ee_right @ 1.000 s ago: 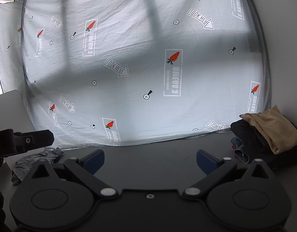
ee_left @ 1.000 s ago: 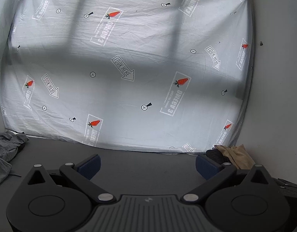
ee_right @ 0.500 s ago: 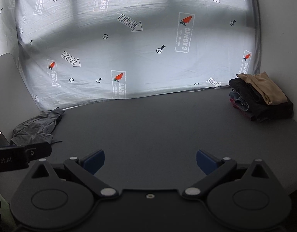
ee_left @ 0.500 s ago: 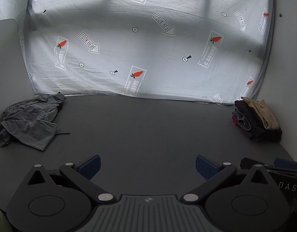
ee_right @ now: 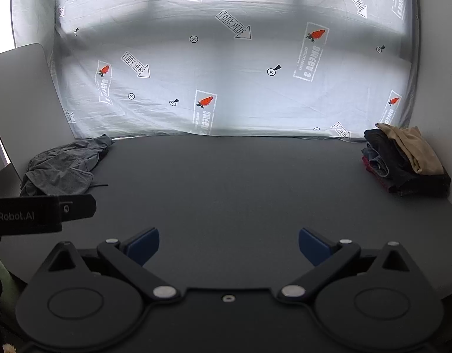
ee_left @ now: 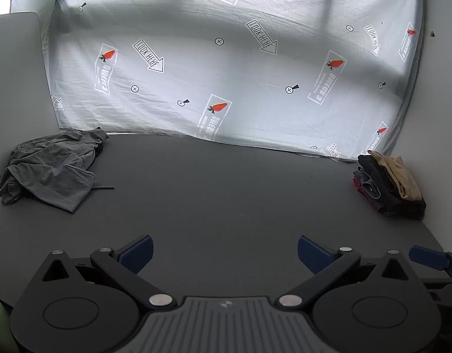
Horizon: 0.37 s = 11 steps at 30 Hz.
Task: Fold clothes
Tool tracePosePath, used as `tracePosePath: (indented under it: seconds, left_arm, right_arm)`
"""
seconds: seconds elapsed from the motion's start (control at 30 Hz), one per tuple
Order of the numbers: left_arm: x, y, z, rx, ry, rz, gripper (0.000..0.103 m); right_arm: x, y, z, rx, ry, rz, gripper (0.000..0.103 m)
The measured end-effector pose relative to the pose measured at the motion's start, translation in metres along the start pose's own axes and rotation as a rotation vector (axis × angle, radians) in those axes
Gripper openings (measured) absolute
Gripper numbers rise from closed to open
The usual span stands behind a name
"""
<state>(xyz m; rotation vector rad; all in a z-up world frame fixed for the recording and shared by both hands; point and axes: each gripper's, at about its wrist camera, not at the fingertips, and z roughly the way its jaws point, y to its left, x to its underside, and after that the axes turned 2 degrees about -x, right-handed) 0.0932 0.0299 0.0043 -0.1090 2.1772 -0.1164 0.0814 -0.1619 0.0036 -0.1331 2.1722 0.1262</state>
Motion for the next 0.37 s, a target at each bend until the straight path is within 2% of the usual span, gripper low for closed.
tracePosePath:
  seconds: [0.37]
  left_arm:
    - [0.0027, -0.0034, -0.0031, 0.012, -0.002, 0.012, 0.103]
  right_arm:
    - [0.0002, -0.0011, -0.0045, 0.019, -0.009, 0.015, 0.102]
